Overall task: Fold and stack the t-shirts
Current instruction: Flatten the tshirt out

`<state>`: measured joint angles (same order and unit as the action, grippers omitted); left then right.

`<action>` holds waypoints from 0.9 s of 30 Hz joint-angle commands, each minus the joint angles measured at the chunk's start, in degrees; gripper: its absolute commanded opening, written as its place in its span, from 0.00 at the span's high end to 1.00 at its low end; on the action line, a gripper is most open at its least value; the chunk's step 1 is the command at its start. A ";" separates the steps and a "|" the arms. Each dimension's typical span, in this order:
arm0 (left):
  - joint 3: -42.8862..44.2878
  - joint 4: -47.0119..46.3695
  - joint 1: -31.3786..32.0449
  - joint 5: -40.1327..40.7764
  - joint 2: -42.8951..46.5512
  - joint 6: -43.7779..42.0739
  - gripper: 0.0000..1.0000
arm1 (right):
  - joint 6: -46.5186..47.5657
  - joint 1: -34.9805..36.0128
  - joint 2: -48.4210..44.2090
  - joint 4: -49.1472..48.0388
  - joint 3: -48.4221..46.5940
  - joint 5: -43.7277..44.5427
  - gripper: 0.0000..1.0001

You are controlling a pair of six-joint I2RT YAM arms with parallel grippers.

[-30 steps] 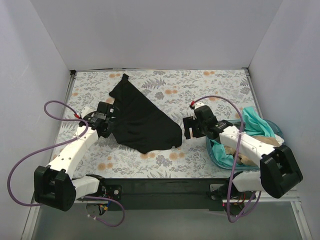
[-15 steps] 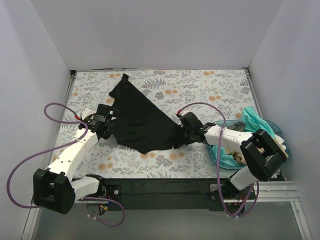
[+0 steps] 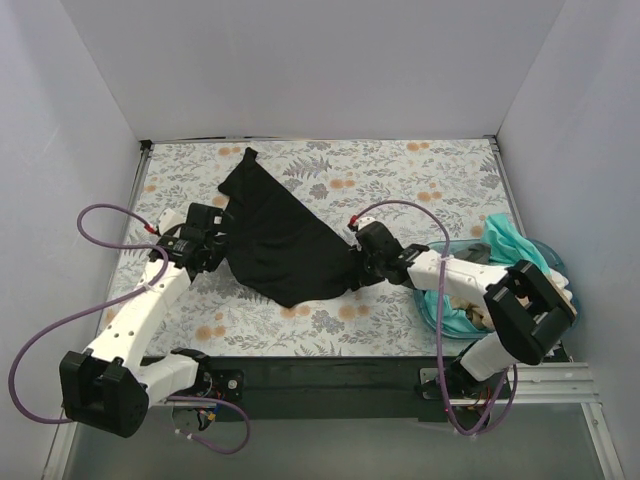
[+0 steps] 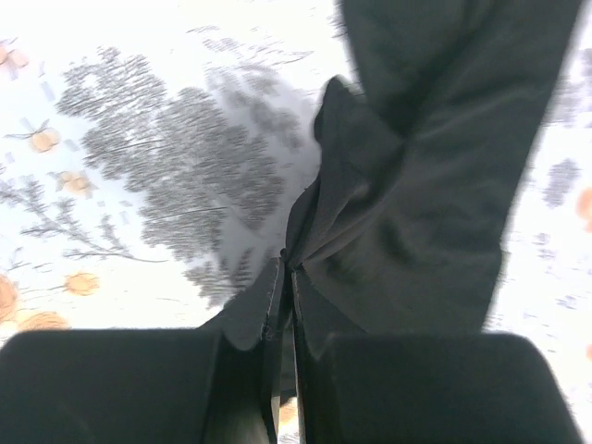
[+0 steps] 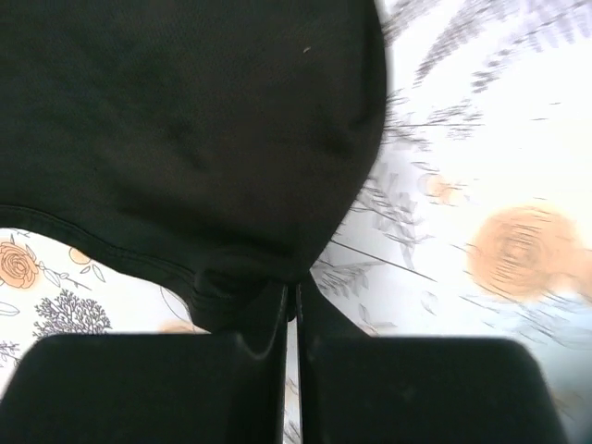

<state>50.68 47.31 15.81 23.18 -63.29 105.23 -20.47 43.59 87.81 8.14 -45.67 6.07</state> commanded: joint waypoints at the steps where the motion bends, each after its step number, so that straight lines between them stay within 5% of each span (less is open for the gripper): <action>1: 7.41 -1.95 -0.17 -0.41 3.17 -1.43 1.00 | 3.32 0.35 -7.29 3.96 -7.48 7.09 0.99; 11: 28.59 -20.39 -0.17 -8.93 9.93 -13.38 1.00 | 11.50 0.26 -21.44 13.03 -32.86 15.38 0.99; 22: 44.59 -31.66 -0.17 -15.79 10.82 -23.48 1.00 | 19.75 0.26 -22.60 18.57 -61.69 -2.71 0.99; 27: 48.81 -32.90 -0.17 -15.36 5.21 -26.30 1.00 | 23.80 0.26 -17.42 18.58 -70.34 -2.20 0.99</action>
<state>98.02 15.05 15.81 9.13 -52.90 82.85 -1.13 43.64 67.57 26.04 -112.49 5.58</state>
